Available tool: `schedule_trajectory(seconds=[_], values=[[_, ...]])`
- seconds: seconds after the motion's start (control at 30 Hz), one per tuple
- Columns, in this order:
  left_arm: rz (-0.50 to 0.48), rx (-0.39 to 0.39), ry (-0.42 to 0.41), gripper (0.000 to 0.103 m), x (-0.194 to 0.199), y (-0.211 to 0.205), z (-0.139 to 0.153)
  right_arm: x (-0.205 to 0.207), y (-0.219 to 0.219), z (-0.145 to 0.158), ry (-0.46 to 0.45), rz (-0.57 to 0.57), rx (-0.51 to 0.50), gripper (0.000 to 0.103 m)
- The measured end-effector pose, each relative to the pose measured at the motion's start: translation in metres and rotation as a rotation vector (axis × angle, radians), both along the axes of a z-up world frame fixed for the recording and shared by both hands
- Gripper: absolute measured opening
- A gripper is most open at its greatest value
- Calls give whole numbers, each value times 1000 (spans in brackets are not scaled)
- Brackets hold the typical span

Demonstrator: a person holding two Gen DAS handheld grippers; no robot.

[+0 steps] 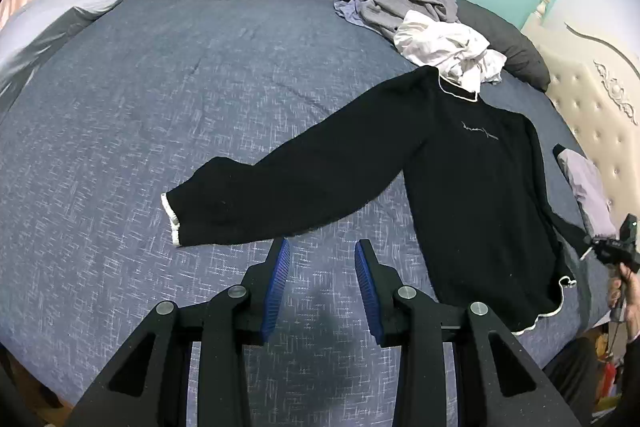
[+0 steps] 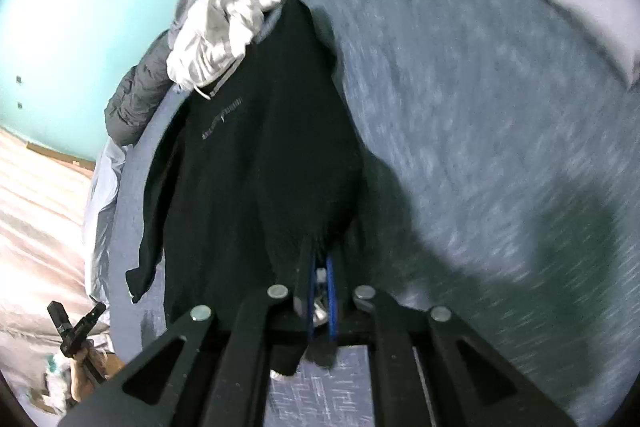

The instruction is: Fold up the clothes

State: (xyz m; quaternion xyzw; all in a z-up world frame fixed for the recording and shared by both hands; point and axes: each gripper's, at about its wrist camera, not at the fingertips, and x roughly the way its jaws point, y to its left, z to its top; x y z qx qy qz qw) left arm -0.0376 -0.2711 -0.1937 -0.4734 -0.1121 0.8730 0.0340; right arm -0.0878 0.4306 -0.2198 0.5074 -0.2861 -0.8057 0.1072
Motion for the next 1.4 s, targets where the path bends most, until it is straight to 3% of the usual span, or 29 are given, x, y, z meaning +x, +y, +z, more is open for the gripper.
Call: schedule_trajectory(seconds=[0.2, 0.43, 0.9, 1.0, 1.17, 1.23, 1.33, 1.4], values=[[-12, -2, 2, 37, 0, 9, 2, -10, 25, 55, 80, -6, 76, 4], [-32, -8, -7, 38, -4, 22, 1, -25, 84, 114, 142, -83, 184, 4], [-45, -34, -39, 39, -7, 29, 3, -46, 168, 140, 140, -306, 523, 5], [-55, -36, -45, 42, -6, 33, 3, -41, 177, 141, 153, -399, 605, 15], [-87, -37, -53, 43, -4, 47, 3, -33, 165, 127, 157, -303, 441, 18], [-103, -27, -58, 43, -3, 55, 2, -30, 145, 114, 135, -207, 359, 22], [-145, 10, -82, 47, 0, 73, -4, -27, 103, 85, 55, -39, 251, 40], [-175, 26, -99, 50, 4, 89, -9, -20, 65, 59, -10, 80, 216, 40]])
